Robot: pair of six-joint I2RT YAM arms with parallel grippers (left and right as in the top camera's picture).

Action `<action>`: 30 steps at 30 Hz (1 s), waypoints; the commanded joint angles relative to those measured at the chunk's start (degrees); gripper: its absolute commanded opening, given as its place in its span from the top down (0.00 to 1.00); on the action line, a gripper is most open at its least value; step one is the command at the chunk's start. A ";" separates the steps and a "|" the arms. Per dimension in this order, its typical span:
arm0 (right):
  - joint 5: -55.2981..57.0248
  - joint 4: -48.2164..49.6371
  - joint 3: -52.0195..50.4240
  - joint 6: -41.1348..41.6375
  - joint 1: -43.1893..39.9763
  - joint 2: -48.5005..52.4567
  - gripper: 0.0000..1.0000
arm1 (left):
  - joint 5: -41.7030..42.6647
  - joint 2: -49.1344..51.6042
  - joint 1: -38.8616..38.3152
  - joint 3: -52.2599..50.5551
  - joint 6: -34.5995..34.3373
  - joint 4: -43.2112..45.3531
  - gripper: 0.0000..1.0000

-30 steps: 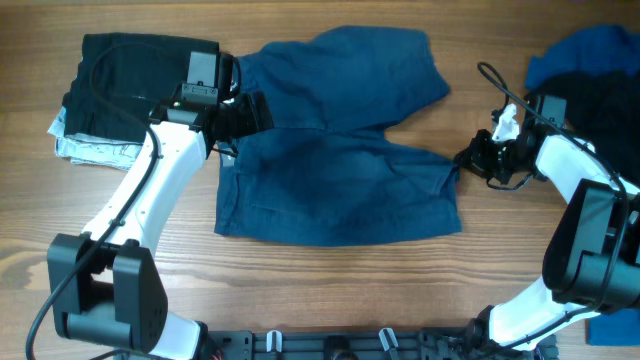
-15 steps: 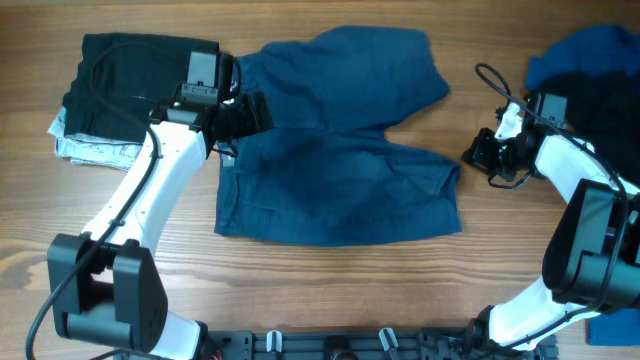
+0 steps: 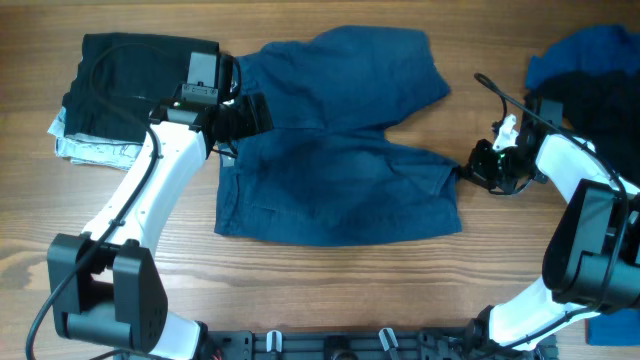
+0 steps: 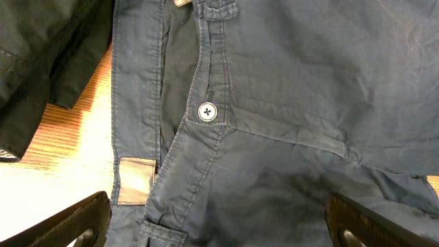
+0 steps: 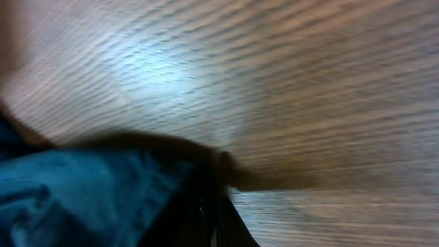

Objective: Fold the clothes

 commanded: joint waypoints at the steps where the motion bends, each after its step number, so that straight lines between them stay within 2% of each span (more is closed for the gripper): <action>1: -4.68 1.14 0.98 0.61 0.35 1.01 0.96 | -0.79 -0.31 0.26 0.15 0.46 -0.22 0.00; 11: -6.03 1.79 0.48 0.79 0.35 1.01 0.96 | -0.79 -0.31 0.26 0.15 0.46 -0.46 0.00; 16: -10.34 5.79 -1.88 0.81 0.35 1.01 0.96 | -0.81 -0.31 0.26 0.15 0.46 -0.44 0.00; 30: -10.60 13.92 -7.43 3.13 0.35 1.03 0.96 | -1.07 -0.31 0.26 0.15 0.46 -0.44 0.00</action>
